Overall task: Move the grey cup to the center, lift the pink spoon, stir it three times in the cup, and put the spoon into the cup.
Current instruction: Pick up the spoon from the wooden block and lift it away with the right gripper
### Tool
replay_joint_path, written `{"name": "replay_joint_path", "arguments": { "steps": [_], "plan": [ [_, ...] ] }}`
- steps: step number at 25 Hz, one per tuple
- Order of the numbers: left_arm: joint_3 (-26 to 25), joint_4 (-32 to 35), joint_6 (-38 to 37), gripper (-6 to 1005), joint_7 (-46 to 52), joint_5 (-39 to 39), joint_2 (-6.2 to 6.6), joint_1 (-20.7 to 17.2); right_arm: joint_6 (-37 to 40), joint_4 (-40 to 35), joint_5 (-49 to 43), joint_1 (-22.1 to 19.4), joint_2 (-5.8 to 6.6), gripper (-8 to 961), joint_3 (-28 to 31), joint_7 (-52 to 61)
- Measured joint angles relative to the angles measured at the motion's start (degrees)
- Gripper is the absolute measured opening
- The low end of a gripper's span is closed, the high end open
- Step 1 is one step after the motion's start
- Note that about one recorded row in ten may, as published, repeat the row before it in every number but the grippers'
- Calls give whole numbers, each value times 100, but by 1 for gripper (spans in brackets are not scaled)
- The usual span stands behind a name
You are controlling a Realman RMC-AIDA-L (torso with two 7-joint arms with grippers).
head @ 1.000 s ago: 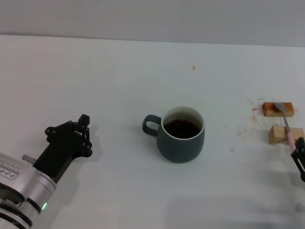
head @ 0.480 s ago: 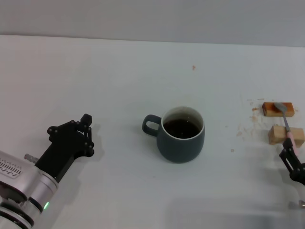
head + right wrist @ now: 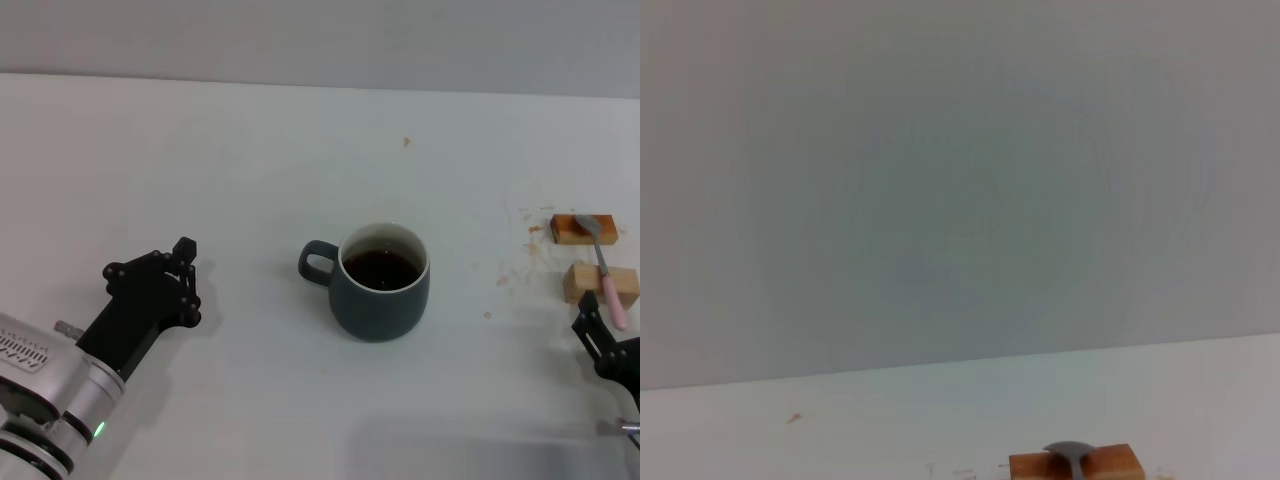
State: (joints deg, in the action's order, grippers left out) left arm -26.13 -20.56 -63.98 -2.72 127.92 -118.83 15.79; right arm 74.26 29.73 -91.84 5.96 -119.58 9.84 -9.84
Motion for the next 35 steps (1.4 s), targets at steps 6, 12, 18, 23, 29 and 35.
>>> {"name": "replay_joint_path", "arguments": {
  "steps": [6,12,18,23,29,35],
  "plan": [
    [-1,-1,0,-2,0,5,0,-2,3,11,0,-7,2,790,14,0],
    [3,16,0,-2,0,1,0,-2,2,15,-14,0,8,787,0,0],
    [1,24,-1,-2,0,-3,0,12,-3,15,-21,1,11,776,0,0],
    [-5,21,0,-2,0,-4,0,12,-1,15,-8,-6,14,764,0,0],
    [-7,2,-1,-2,0,3,9,13,1,15,-8,-16,14,748,0,0],
    [-6,3,-1,-2,0,11,9,12,3,15,-13,-25,14,733,0,0]
  ]
}}
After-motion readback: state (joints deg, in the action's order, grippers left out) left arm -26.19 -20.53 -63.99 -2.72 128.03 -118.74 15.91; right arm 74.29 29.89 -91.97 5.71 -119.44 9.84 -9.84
